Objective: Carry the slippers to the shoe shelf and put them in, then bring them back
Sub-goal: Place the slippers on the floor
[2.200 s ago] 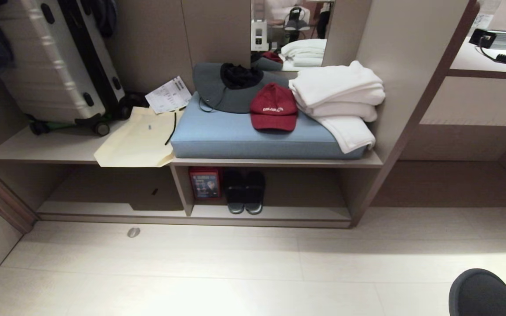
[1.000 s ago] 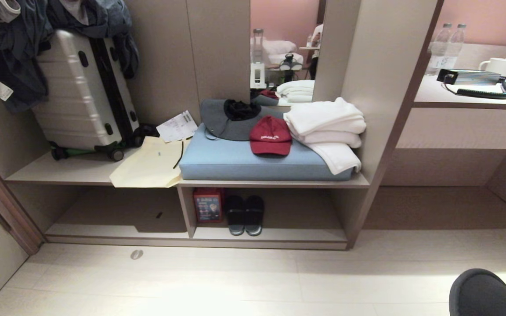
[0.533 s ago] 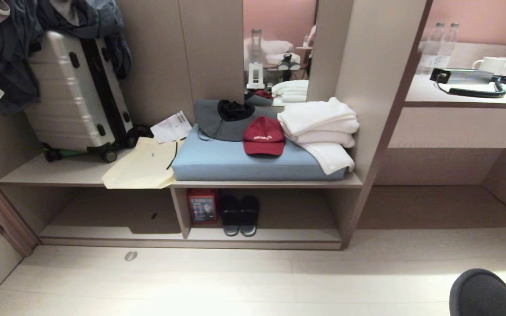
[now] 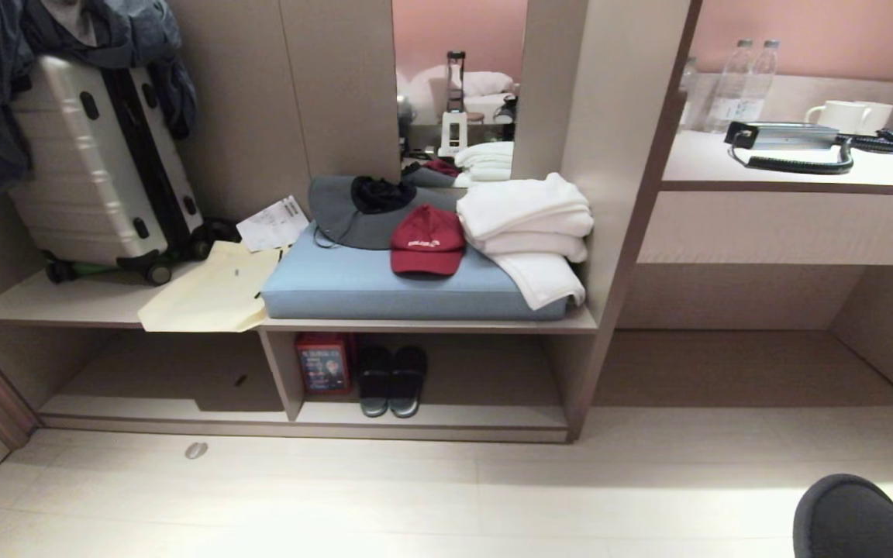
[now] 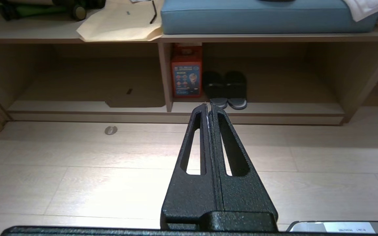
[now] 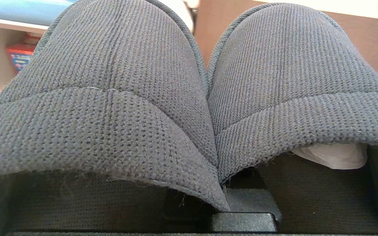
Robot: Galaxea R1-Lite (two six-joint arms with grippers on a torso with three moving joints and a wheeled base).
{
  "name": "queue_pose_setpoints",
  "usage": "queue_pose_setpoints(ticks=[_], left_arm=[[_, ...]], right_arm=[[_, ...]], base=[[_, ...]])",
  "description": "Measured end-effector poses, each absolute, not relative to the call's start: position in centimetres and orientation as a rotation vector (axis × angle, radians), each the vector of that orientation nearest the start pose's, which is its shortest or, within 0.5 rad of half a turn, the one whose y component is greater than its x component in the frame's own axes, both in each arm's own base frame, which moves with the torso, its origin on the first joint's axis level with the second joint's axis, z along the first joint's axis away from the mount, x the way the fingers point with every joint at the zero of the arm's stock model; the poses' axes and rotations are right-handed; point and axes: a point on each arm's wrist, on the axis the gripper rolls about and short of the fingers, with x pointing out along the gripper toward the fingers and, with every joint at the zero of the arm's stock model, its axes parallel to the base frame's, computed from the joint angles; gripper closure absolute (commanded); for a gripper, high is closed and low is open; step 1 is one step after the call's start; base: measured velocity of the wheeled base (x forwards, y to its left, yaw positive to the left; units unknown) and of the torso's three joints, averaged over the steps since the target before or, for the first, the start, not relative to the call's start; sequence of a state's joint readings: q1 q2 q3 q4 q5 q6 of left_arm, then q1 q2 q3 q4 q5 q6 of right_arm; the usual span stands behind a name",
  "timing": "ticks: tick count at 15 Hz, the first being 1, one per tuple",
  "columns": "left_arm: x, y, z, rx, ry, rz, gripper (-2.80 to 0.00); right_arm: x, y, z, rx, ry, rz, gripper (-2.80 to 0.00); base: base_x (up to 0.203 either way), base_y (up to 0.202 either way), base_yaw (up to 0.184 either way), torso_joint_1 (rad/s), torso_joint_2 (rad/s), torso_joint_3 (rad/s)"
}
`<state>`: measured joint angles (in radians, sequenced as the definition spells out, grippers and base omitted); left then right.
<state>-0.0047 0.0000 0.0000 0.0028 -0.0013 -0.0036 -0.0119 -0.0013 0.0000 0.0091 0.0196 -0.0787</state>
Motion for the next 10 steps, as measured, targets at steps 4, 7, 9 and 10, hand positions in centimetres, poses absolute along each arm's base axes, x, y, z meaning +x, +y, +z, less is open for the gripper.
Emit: queue_pose_setpoints(ticks=[4,7,9,10], left_arm=[[-2.28,0.01,7.52,-0.003,0.002,-0.006,0.0],[-2.28,0.01,7.52,-0.004,0.003,-0.006,0.0],[-2.28,0.0,7.54,-0.003,0.0,-0.006,0.0],[-2.28,0.01,7.52,-0.003,0.003,-0.006,0.0]], right_arm=[[-2.29,0.07,7.45,-0.079,0.007,0.008,0.0],[-2.29,0.07,7.45,-0.077,0.008,0.008,0.0],[-2.29,0.07,7.45,-0.074,0.008,0.009,0.0],[-2.29,0.07,7.45,-0.074,0.008,0.008,0.0]], base=[[0.0,-0.196,-0.001,0.002,0.0,0.003],[0.0,-0.19,0.002,0.003,0.0,0.003],[0.0,-0.205,0.001,0.002,0.01,0.004],[0.0,-0.2,0.003,0.004,0.0,0.004]])
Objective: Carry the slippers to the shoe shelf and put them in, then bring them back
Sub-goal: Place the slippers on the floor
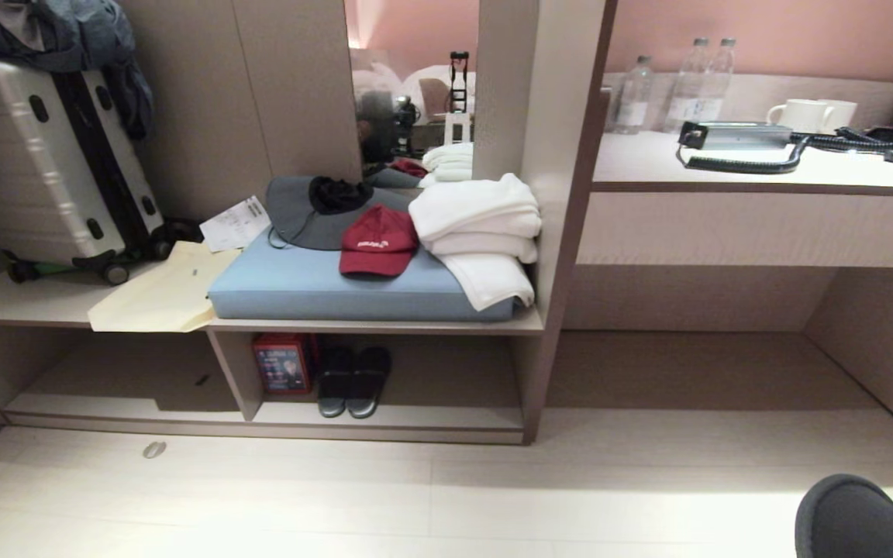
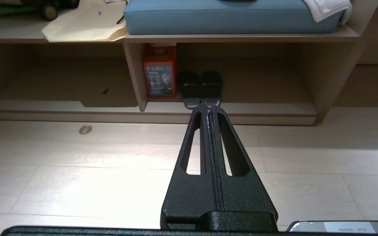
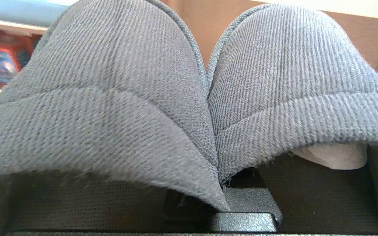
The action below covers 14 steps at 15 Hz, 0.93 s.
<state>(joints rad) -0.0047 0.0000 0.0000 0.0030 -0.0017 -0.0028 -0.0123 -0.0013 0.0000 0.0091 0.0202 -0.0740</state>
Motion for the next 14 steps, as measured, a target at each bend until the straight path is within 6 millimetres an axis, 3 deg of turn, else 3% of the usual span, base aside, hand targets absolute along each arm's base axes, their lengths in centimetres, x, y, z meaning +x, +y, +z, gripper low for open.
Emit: queue_pose_setpoints(ticks=[14], left_arm=[[-2.28,0.01,7.52,-0.004,0.003,-0.006,0.0]], right_arm=[[-2.29,0.08,7.45,-0.074,0.007,0.011,0.0]], base=[[0.0,-0.196,0.001,0.002,0.0,0.001]])
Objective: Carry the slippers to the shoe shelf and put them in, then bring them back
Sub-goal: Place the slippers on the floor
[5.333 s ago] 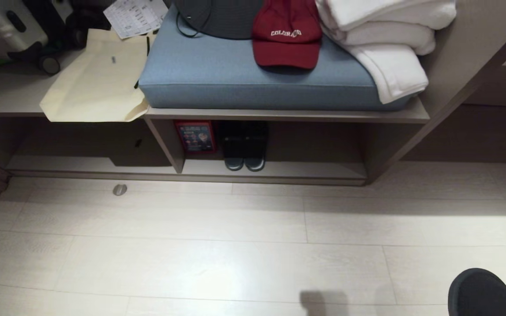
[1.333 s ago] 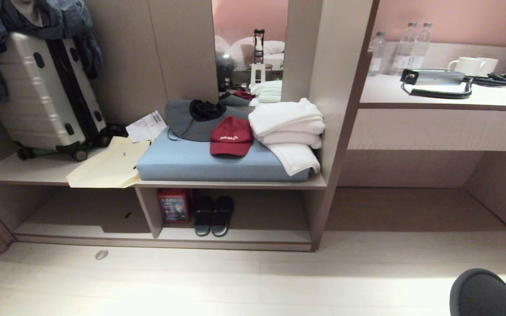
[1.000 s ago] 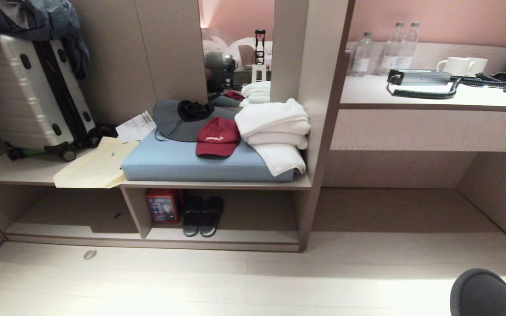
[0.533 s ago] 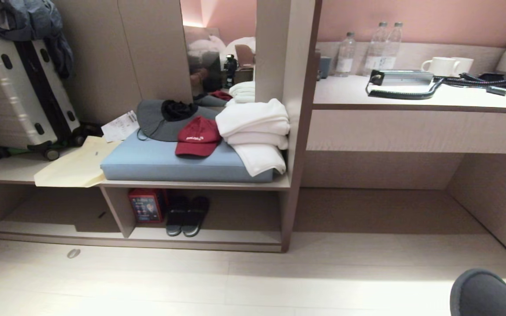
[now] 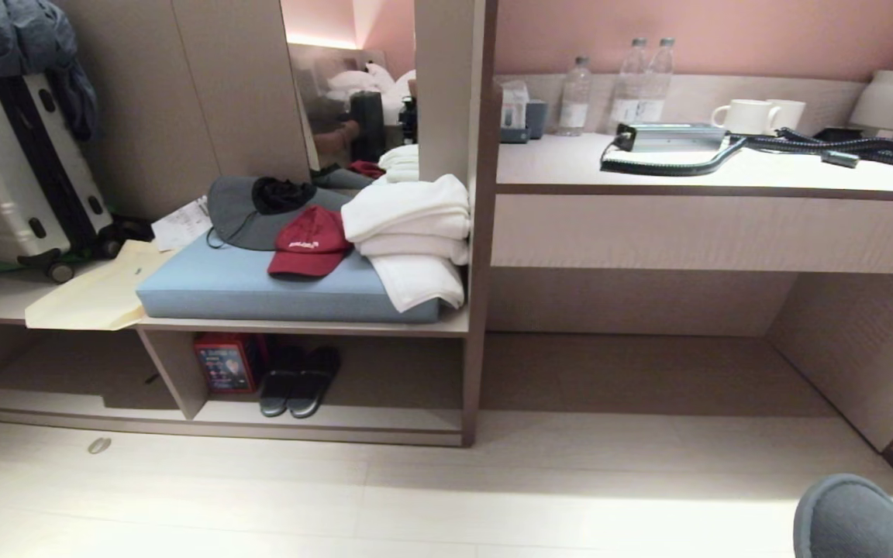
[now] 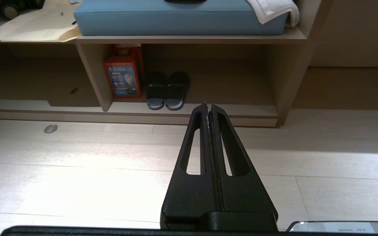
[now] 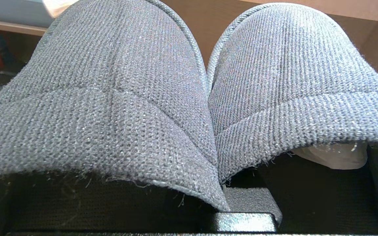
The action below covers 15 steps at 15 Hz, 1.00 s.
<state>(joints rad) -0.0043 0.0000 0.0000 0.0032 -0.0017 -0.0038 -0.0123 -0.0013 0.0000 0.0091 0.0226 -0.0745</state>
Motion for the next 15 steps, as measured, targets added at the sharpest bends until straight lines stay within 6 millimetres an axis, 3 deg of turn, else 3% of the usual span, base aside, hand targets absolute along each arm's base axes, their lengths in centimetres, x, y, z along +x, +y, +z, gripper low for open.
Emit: queue_pose_setpoints(ticks=[15], left_arm=[[-2.28,0.01,7.52,-0.004,0.003,-0.006,0.0]], right_arm=[[-2.29,0.08,7.45,-0.075,0.007,0.012,0.0]], base=[[0.0,-0.185,0.002,0.003,0.0,0.004]])
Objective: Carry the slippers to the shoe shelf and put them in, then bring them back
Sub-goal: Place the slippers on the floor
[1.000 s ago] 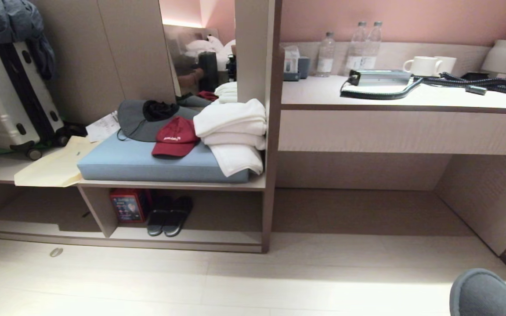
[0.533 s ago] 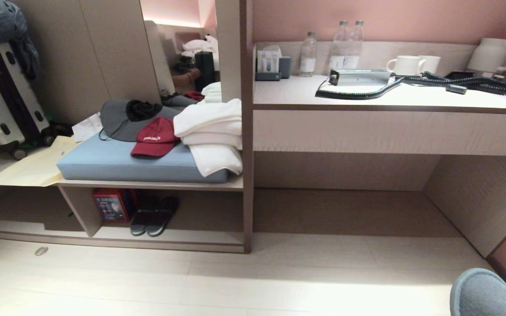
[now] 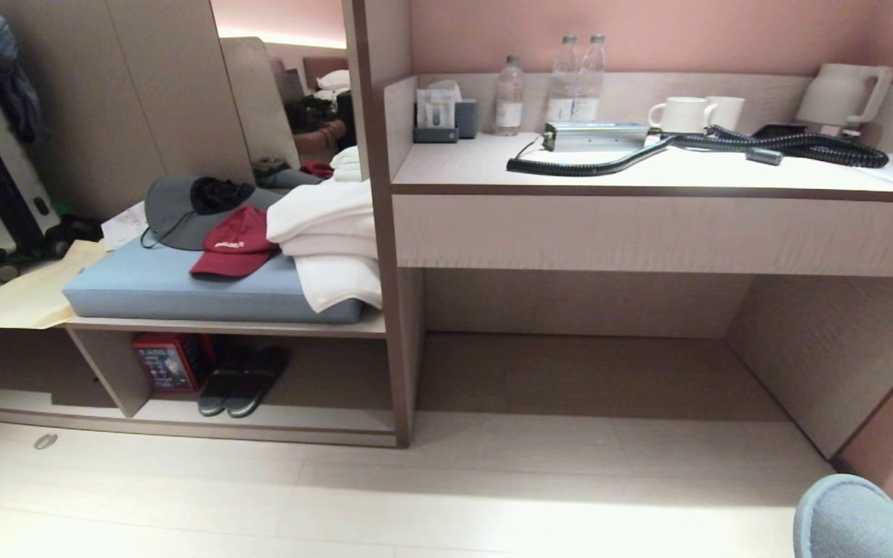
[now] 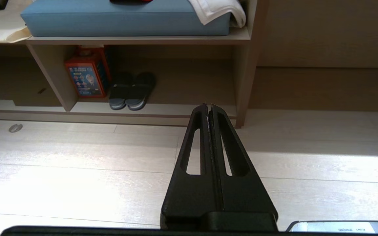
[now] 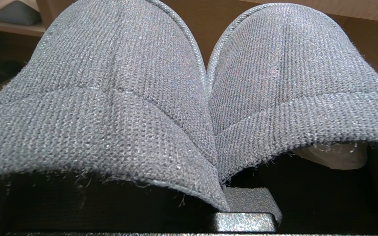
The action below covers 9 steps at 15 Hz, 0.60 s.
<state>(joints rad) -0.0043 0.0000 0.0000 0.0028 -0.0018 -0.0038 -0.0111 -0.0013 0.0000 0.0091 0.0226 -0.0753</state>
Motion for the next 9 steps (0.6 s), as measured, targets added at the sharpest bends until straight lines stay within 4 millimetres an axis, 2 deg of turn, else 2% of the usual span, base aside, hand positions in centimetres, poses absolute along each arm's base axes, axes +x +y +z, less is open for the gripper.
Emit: queue_pose_setpoints(ticks=[4,9], left_arm=[[-2.28,0.01,7.51,-0.004,0.003,-0.006,0.0],[-2.28,0.01,7.52,-0.004,0.003,-0.006,0.0]], right_arm=[[-2.29,0.08,7.45,-0.076,0.007,0.01,0.0],[-2.29,0.08,7.45,-0.076,0.007,0.01,0.0]], base=[[0.0,0.0,0.0,0.0,0.0,0.0],[0.0,0.0,0.0,0.003,0.0,-0.165]])
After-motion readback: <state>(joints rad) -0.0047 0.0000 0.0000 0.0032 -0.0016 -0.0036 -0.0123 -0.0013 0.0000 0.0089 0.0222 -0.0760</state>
